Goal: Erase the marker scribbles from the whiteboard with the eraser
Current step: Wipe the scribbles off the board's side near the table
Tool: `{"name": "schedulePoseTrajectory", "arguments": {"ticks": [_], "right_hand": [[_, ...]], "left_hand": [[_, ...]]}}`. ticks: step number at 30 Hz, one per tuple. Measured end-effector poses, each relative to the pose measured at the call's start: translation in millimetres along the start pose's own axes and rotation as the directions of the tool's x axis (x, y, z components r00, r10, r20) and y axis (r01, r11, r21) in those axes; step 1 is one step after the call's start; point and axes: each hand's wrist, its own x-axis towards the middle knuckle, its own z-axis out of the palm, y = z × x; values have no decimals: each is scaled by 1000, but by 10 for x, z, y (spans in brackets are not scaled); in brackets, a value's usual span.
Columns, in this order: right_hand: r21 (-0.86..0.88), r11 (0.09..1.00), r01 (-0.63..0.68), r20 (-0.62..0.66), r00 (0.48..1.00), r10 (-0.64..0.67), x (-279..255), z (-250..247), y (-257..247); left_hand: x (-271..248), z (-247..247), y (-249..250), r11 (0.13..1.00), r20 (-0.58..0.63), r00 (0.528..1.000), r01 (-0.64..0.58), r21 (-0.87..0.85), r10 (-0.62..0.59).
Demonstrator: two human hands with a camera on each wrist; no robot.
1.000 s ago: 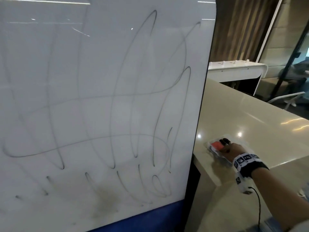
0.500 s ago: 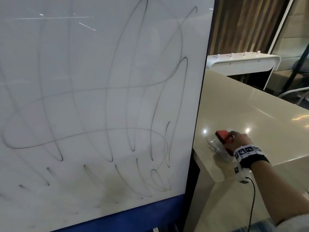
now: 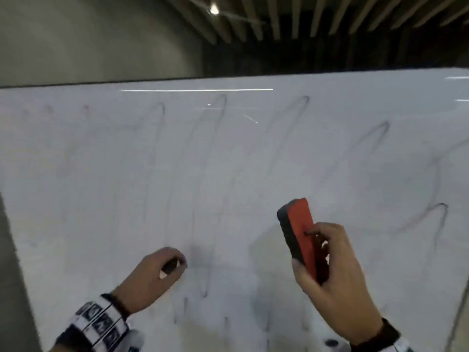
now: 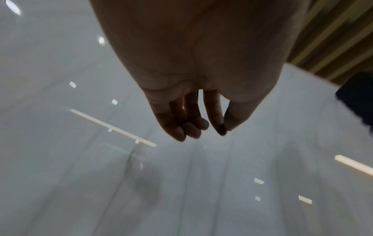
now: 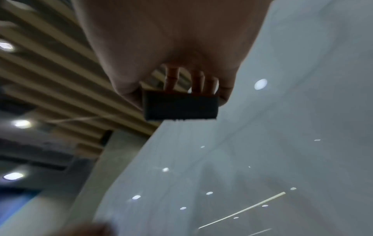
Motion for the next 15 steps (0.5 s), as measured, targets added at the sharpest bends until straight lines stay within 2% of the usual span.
{"name": "schedulePoseTrajectory", "arguments": {"ticks": [2, 4, 6, 8, 11, 12, 13, 15], "right_hand": [[-20, 987, 159, 104, 982, -156, 298, 350, -248], [-77, 955, 286, 134, 952, -274, 679, 629, -457], [-165, 925, 343, 56, 939, -338, 1123, 821, -669], [-264, 907, 328, -85, 929, -361, 1617, 922, -877], [-412, 892, 185, -296, 899, -323, 2240, 1029, -1099], [-447, 883, 142, -329, 892, -310, 2354, 1123, -1154], [-481, 866, 133, -331, 888, -320, 2398, 1269, -1196], [-545, 807, 227, -204, 898, -390, 2276, 1726, -1207]], "left_hand": [[350, -551, 177, 995, -154, 983, -97, 18, 99], [682, -1060, 297, 987, -329, 933, -115, 108, 145], [954, -1494, 416, 978, -486, 858, -81, 190, 165], [1186, -1865, 474, 970, -595, 777, -82, 229, 206], [1498, -2238, 527, 937, -660, 679, -130, 324, 322], [1610, -2311, 503, 922, -654, 666, -142, 361, 359], [1715, -2358, 470, 907, -636, 670, -146, 394, 384], [1867, -2386, 391, 875, -575, 704, -142, 462, 417]]}}
